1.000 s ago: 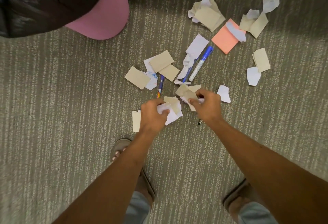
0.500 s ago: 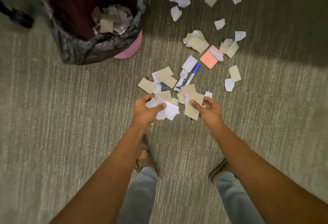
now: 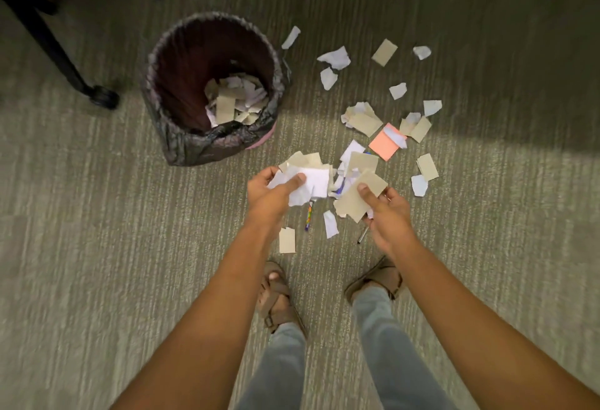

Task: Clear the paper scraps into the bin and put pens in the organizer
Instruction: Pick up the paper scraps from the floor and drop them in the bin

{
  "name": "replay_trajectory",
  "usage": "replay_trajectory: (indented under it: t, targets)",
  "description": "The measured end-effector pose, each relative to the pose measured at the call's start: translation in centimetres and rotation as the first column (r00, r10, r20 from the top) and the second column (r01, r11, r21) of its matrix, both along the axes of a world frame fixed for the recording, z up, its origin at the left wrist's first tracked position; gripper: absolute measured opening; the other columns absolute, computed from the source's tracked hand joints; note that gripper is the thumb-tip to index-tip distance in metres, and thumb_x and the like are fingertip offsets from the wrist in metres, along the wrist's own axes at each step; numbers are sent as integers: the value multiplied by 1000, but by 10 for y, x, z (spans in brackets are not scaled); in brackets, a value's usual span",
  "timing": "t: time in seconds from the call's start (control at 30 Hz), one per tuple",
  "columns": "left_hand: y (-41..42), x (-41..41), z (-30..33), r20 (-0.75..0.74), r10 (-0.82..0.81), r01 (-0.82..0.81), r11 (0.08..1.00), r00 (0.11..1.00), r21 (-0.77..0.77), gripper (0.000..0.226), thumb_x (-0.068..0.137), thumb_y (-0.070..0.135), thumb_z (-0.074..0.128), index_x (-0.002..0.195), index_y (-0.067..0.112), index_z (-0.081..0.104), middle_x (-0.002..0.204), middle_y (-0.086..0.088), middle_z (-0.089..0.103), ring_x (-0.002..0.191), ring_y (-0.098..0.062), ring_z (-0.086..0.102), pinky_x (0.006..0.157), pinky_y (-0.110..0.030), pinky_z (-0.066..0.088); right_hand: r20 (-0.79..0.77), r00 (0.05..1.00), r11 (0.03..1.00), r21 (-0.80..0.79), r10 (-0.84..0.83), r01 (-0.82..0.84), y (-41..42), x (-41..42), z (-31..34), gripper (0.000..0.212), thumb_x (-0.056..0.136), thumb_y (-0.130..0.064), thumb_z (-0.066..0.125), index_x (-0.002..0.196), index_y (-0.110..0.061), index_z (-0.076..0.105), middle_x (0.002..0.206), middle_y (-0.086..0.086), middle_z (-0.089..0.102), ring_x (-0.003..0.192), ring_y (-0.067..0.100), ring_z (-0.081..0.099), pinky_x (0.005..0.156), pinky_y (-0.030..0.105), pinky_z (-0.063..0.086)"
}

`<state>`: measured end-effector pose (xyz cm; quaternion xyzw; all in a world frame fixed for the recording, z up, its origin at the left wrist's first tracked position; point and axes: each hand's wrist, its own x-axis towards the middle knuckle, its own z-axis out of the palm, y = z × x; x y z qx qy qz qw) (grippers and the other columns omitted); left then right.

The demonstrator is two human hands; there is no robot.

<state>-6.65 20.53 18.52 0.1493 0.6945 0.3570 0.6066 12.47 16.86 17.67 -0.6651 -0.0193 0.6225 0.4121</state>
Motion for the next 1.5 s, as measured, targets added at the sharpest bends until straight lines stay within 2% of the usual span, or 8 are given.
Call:
replay_trajectory:
  t: [0.27,0.43,0.53,0.77,1.0,1.1,1.37,1.5]
  targets:
    - [12,35,34,-38,147,-149,986,988,-70,23,76,-1,76,78,11,57,87,-11,68,80,-28,64,79,-50,55,33,993,993,40,114,-115,33,44,33,32,87,-7,69,118,-12,62,97,-5,76,84,8,72,61,27,59]
    - [53,47,49,-19,174,-174,985,985,-6,24,76,-3,76,77,9,55,87,-10,68,62,-21,70,49,-35,58,15,986,981,101,167,-167,73,56,57,32,90,-6,65,121,-10,60,103,-2,72,80,3,72,61,24,57]
    - [78,43,50,-1,170,-169,985,986,33,22,76,-1,76,79,8,57,86,-8,69,61,-20,72,49,-36,58,41,986,977,130,163,-167,97,48,65,31,88,-6,67,119,-10,62,101,-1,73,80,4,72,60,23,57]
    - [123,-11,40,-119,279,-267,957,953,112,23,80,-2,72,86,9,53,90,-6,62,77,-26,66,45,-34,58,62,995,979,184,73,-83,138,-20,62,30,88,-6,68,118,-4,64,106,7,71,87,12,70,63,22,56]
    - [148,-107,18,-259,350,-359,933,900,11,24,87,15,69,104,14,51,107,-9,61,74,-25,67,42,-28,53,13,999,994,104,-37,36,171,-142,36,35,90,-6,66,124,-1,60,112,12,69,97,18,67,74,28,58]
    - [164,-139,10,-283,338,-366,929,897,-50,29,88,18,67,107,19,45,112,-9,58,75,-22,67,39,-28,53,29,998,996,66,-54,52,188,-182,27,28,90,-5,66,118,-5,63,104,5,72,85,9,72,68,23,58]
    - [179,-175,-13,-115,325,-342,921,939,-185,27,94,19,59,111,18,38,103,-15,65,54,-22,71,39,-27,53,140,990,998,-62,-13,22,223,-225,12,23,88,-11,71,110,-14,67,93,-4,73,79,8,72,58,25,58]
    - [175,-173,-21,14,333,-325,927,943,-190,42,92,22,64,120,14,34,86,-15,70,66,-27,73,51,-32,59,225,974,995,-103,24,-1,230,-230,8,26,88,-12,71,113,-10,64,98,2,71,84,12,68,52,22,56]
